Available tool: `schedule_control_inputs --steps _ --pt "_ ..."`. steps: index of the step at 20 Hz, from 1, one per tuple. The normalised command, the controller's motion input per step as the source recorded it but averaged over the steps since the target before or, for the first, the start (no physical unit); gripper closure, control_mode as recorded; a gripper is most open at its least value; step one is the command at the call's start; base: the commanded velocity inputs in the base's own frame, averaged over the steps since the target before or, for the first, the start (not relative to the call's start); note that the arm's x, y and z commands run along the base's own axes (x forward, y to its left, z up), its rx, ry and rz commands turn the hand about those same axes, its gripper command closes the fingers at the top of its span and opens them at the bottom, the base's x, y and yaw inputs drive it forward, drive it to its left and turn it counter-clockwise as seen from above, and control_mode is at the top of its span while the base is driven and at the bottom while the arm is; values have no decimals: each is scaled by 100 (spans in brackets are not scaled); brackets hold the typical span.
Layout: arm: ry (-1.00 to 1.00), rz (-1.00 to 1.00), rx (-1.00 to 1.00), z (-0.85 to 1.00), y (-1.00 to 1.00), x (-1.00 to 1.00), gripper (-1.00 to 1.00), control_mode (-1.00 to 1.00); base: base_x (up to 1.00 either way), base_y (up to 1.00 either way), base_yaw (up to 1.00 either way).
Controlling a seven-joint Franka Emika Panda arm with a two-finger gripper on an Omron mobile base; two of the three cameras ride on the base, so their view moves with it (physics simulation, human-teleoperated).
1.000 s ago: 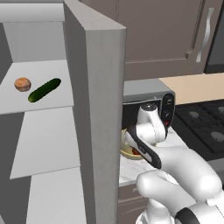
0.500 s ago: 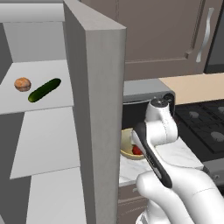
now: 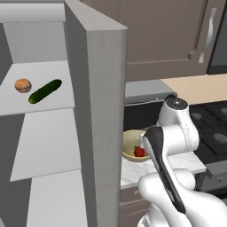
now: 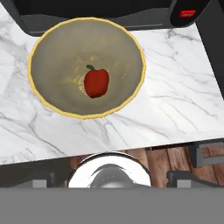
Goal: Take the cucumber, bell pepper, and tangerine from the freezer and place them in the bowl on the counter.
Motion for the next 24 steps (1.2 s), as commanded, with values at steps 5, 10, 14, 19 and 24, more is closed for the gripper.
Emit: schedule_control_inputs --steps 5,10,14,19,24 --pt "0 0 0 62 0 -47 -100 -100 0 0 0" --pt "0 0 0 67 -1 -47 -100 -100 0 0 0" --pt "0 0 0 66 0 -42 -100 -100 0 0 0" --pt "-3 0 0 42 -8 -41 -100 -100 0 0 0" --pt "-13 0 0 11 -12 -42 -100 -100 0 0 0"
